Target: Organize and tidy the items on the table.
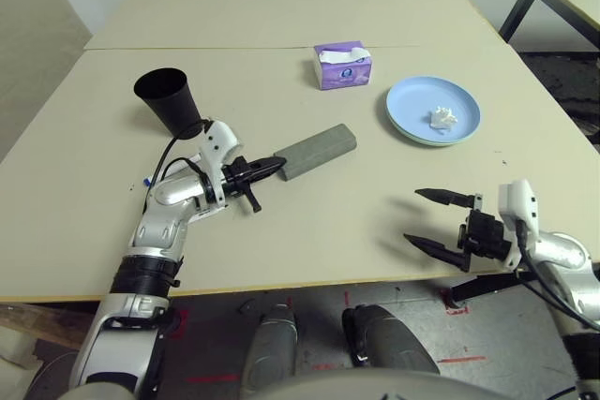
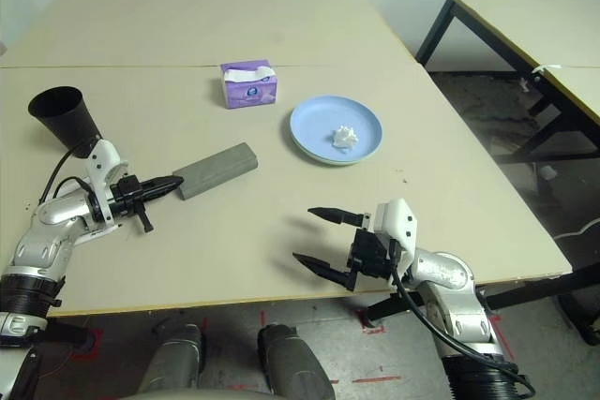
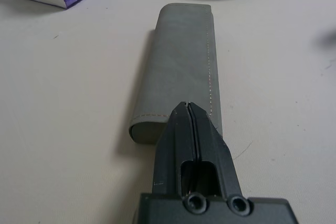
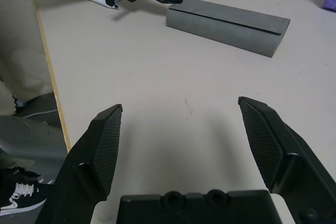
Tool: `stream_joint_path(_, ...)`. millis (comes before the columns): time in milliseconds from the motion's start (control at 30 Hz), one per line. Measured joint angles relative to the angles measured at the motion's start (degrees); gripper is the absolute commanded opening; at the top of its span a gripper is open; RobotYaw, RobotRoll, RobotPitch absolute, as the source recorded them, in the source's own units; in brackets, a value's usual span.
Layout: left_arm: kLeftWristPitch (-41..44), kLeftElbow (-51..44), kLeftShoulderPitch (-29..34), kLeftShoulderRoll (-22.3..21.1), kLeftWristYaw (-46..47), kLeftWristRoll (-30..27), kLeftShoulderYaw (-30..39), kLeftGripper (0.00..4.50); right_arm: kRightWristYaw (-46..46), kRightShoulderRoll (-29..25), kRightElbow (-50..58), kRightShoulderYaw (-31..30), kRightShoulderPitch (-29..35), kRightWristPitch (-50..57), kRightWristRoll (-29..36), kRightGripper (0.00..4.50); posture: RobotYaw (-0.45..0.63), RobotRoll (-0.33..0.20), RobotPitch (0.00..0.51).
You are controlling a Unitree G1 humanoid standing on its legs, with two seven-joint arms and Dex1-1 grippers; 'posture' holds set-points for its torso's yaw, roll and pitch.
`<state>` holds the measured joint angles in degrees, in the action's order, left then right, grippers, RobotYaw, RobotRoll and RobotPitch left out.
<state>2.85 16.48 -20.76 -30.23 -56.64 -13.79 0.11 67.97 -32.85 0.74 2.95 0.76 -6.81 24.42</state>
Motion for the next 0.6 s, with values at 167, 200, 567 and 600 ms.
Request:
stream_joint_path(167,0.46,-1.68,0.01,0.09,-0.30,-2.11,0.93,0.02,0.01,0.04,0.00,-0.30,-0.12,0.00,0.00,4.50,-0.08,0.000,0.125)
stream_joint_path(200,0.51,-2.37,0.01,0.06,-0.35,-2.77,1.45,0.02,0.01,0.04,0.00,-0.32,-0.13,0.00,0.00,4.50,-0.08,0.000,0.125)
stream_joint_path(567,9.89,-14.12,4.67,-12.93,-5.51,-11.98,9.68,0.02,2.60,0.18,-0.89,-1.27,-1.95,-1.31,0.08,4.50,-0.05,0.000,0.133)
stream_joint_path(600,10.65,-14.66,5.58,-14.92,-6.42,-12.00,9.93,0.02,3.13,0.20,-0.96,-1.56,-2.17,-1.62,0.10,4.50,-0.04,0.000,0.134)
